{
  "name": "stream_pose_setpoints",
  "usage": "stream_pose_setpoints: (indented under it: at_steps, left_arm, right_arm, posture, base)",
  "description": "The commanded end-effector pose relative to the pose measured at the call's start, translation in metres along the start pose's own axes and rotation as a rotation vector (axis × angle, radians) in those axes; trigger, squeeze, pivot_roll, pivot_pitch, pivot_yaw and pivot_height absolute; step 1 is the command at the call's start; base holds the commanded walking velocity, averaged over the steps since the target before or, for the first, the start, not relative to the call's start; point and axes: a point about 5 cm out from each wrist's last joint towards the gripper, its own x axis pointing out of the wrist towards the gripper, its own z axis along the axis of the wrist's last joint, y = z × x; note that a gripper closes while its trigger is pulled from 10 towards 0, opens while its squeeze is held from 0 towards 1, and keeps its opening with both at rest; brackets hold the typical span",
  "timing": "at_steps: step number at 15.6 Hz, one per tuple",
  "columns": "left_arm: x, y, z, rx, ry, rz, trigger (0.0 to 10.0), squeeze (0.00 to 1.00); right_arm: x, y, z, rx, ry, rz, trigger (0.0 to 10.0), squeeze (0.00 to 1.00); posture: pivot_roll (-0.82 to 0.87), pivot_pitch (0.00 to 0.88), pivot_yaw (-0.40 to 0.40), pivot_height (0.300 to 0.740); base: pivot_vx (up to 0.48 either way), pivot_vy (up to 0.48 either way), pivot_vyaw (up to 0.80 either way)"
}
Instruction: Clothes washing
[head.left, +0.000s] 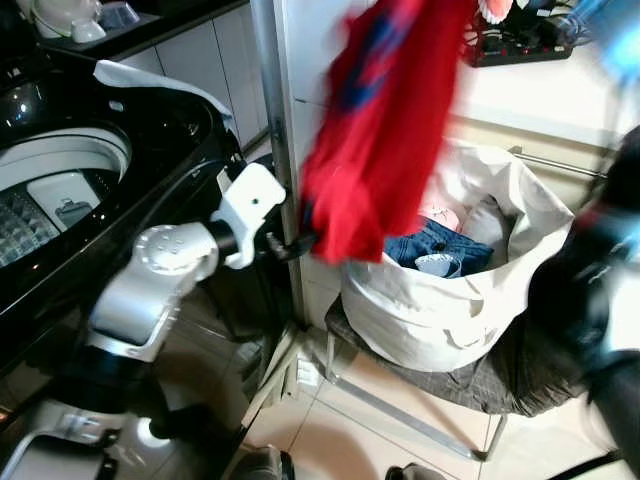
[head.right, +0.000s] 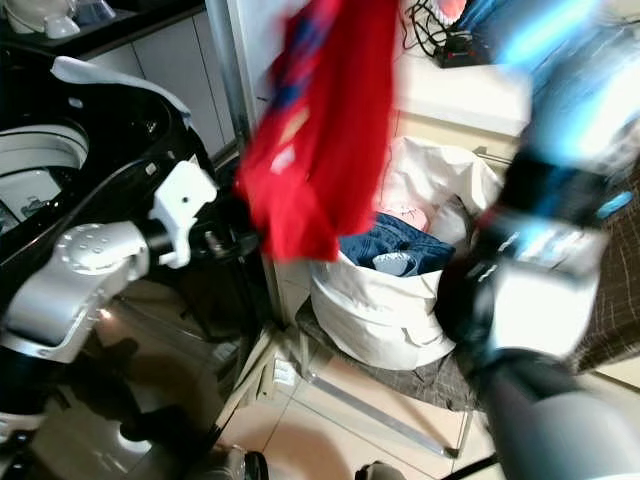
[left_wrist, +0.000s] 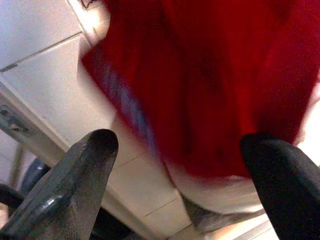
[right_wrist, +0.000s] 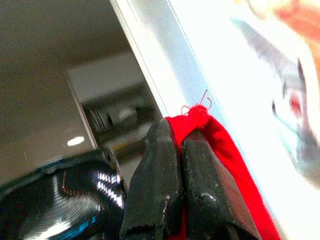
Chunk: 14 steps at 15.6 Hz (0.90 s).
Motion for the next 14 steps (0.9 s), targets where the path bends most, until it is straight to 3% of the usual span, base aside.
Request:
stream_pose_setpoints:
  at_steps: [1, 3, 5, 7, 9, 12, 13, 14]
  left_arm:
    - [-0.001, 0.003, -0.006, 0.022, 0.038, 0.022, 10.0, 1.0]
    - [-0.001, 0.009, -0.003, 0.026, 0.022, 0.068, 10.0, 1.0]
    - [-0.001, 0.017, 0.021, -0.052, -0.177, 0.141, 10.0, 1.0]
    - [-0.003, 0.022, 0.053, -0.207, -0.455, 0.171, 10.0, 1.0]
    - [0.002, 0.011, 0.07, -0.302, -0.565, 0.085, 10.0, 1.0]
    - [0.018, -0.013, 0.093, -0.392, -0.666, -0.058, 10.0, 1.0]
    - [0.031, -0.022, 0.093, -0.354, -0.622, -0.038, 10.0, 1.0]
    - [0.033, -0.023, 0.092, -0.345, -0.612, -0.026, 10.0, 1.0]
  right_arm:
    - [0.002, 0.001, 0.003, -0.018, -0.011, 0.014, 0.0, 0.0]
    - [0.003, 0.002, 0.003, -0.02, 0.007, 0.024, 0.0, 0.0]
    - [0.009, 0.008, -0.007, 0.006, 0.047, 0.059, 0.0, 0.0]
    - [0.009, 0.011, -0.023, 0.044, 0.081, 0.079, 0.0, 0.0]
    - [0.008, 0.014, -0.035, 0.072, 0.114, 0.098, 0.0, 0.0]
    - [0.01, 0.024, -0.05, 0.13, 0.156, 0.138, 0.0, 0.0]
    - [0.013, 0.037, -0.057, 0.161, 0.168, 0.18, 0.0, 0.0]
    - [0.014, 0.04, -0.058, 0.169, 0.17, 0.191, 0.0, 0.0]
  posture:
    - [-0.07, 0.0, 0.062, 0.74]
    - [-0.07, 0.0, 0.052, 0.74]
    - [-0.07, 0.0, 0.049, 0.74]
    - [-0.07, 0.0, 0.047, 0.74]
    - [-0.07, 0.0, 0.045, 0.74]
    - [-0.07, 0.0, 0.047, 0.74]
    - [-0.08, 0.0, 0.049, 0.74]
    - [-0.08, 0.0, 0.049, 0.74]
  base:
    - [0.0, 0.0, 0.0]
    - [0.0, 0.0, 0.0]
    - [0.0, 0.0, 0.0]
    - [0.0, 0.0, 0.0]
    - [0.0, 0.0, 0.0]
    - [0.0, 0.0, 0.0]
    - [0.0, 0.0, 0.0]
    - [0.0, 0.0, 0.0]
